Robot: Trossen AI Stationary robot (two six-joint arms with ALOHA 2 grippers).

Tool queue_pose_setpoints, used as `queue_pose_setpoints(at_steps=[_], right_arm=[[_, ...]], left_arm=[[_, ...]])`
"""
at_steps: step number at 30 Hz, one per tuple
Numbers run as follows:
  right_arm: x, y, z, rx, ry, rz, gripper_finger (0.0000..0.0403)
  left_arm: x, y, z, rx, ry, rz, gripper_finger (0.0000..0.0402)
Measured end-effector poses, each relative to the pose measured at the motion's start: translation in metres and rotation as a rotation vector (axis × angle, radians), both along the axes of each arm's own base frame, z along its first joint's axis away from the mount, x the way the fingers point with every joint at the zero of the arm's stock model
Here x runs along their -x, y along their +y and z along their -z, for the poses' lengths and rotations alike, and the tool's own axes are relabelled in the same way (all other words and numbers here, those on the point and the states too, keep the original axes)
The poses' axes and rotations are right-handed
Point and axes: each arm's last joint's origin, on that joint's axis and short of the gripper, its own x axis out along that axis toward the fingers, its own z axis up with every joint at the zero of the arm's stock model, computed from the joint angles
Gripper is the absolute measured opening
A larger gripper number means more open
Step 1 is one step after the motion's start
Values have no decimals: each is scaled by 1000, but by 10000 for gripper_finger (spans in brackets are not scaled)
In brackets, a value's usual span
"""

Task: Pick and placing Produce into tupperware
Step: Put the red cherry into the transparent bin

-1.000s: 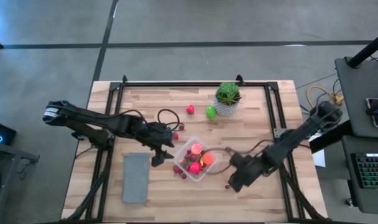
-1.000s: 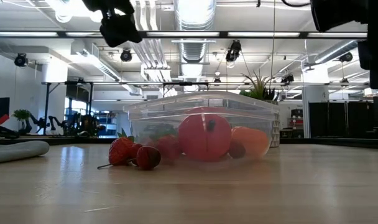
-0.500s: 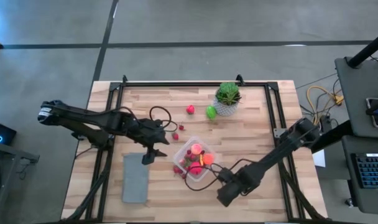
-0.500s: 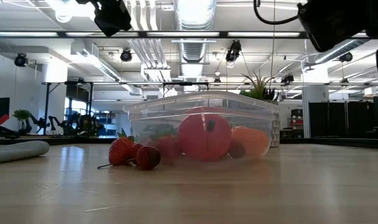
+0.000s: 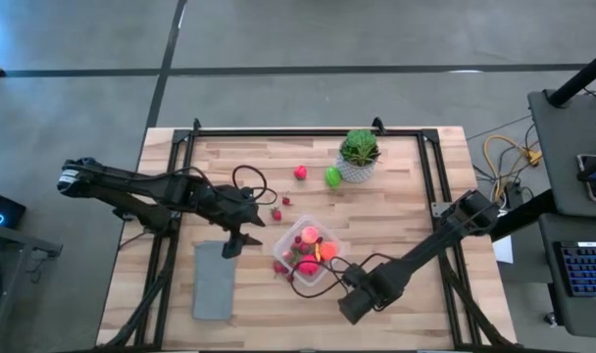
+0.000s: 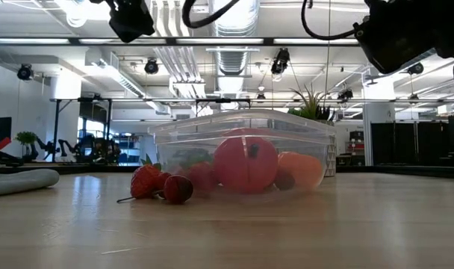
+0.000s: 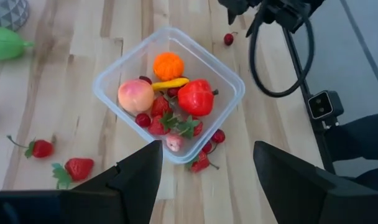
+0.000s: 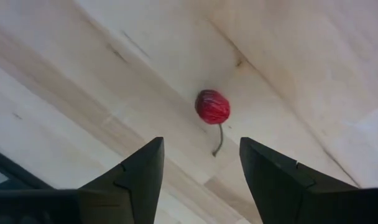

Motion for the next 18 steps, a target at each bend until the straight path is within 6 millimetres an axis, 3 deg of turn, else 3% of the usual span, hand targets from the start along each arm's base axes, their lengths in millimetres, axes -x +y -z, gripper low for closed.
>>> queue_pose_setpoints(at_steps=[7, 18], right_arm=[[-9, 1, 14, 14, 0, -56, 201], [-7, -2, 21, 73, 21, -57, 201]], left_arm=[[0, 0, 6, 1, 18, -3, 238], [1, 1, 13, 28, 49, -44, 238]])
